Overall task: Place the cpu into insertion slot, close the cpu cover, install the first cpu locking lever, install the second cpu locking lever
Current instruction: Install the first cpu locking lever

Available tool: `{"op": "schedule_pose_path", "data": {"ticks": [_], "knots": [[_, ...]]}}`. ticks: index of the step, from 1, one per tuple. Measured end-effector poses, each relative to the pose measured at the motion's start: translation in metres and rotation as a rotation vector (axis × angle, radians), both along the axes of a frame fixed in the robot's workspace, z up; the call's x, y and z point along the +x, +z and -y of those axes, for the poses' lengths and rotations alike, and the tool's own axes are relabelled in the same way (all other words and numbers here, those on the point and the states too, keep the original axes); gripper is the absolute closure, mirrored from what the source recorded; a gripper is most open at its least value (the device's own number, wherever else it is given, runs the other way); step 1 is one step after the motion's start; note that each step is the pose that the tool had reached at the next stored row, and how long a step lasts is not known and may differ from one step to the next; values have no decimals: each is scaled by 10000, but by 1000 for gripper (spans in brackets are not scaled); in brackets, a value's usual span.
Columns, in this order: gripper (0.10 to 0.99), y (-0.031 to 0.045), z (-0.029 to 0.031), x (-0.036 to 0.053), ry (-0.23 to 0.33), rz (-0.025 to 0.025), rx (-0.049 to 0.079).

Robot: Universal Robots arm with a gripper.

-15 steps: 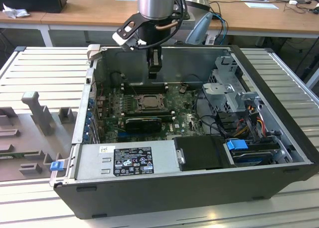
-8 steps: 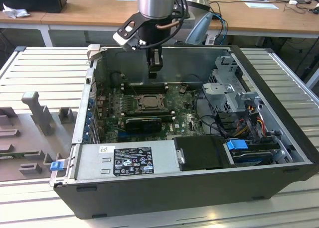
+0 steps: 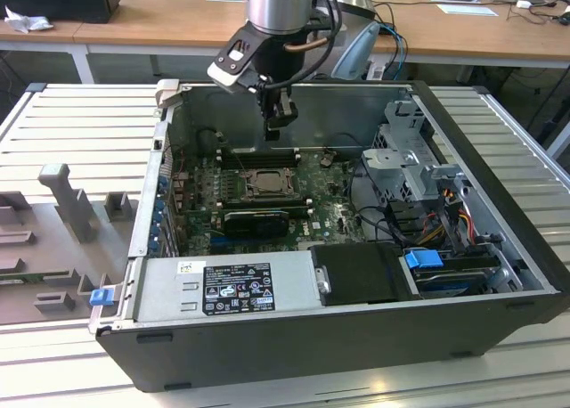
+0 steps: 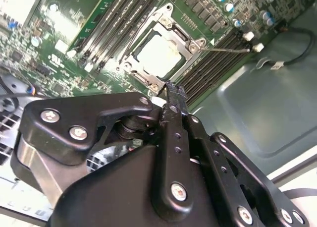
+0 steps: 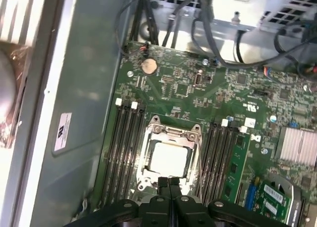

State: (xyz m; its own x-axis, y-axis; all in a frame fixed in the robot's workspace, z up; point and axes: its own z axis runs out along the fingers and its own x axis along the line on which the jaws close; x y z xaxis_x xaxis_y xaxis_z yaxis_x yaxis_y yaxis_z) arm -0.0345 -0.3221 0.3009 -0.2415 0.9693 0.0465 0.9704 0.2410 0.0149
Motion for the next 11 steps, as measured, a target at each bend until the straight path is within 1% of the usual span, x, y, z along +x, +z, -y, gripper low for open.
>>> {"op": "schedule_pose_path", "data": {"ticks": [5,7,11], "knots": [[980,-2,0,0,1014,0,0],[980,-4,0,0,1608,0,1],[980,-10,0,0,2355,1,2]]}}
